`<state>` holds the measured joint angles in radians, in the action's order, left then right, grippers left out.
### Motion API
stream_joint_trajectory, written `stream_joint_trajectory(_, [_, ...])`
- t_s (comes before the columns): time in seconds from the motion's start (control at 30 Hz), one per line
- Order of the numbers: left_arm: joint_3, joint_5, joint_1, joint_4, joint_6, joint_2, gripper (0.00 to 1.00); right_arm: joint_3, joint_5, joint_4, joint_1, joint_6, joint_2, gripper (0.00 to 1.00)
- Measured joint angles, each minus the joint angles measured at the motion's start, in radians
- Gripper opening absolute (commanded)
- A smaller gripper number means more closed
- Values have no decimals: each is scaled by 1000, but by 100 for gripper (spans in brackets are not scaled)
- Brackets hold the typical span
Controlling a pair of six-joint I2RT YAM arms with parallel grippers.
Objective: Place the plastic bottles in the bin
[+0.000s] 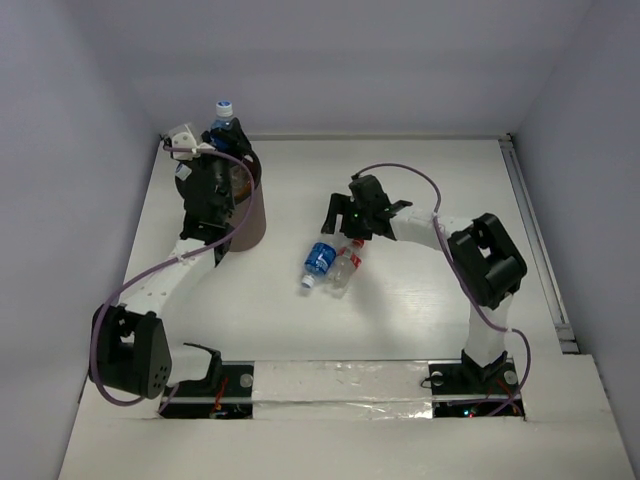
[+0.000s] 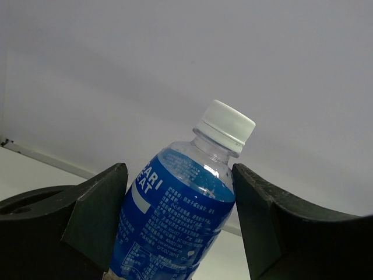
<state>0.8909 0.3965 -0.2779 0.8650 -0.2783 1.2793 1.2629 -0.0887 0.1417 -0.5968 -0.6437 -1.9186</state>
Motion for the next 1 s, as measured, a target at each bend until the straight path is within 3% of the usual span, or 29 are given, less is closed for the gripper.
stream_joint_trajectory(0.03, [-10, -3, 0, 15, -5, 0, 60, 2, -2, 0, 0, -1, -3, 86])
stream_joint_trajectory(0.13, [-46, -2, 0, 46, -20, 0, 82, 8, -6, 0, 0, -4, -12, 85])
stream_joint_trajectory(0.27, [-98, 6, 0, 43, -40, 0, 99, 16, -10, 0, 0, -8, -18, 81])
stream_joint_trajectory(0.57, [-105, 6, 0, 5, -54, -38, 99, 13, -10, -40, 0, -30, -19, 61])
stream_joint_trajectory(0.8, [-62, -6, 0, -55, -62, -142, 99, -62, -9, -142, 0, -60, 21, 58])
stream_joint_trajectory(1.0, [58, -48, 0, -168, -69, -209, 98, -124, -5, -217, 0, -71, 159, 58])
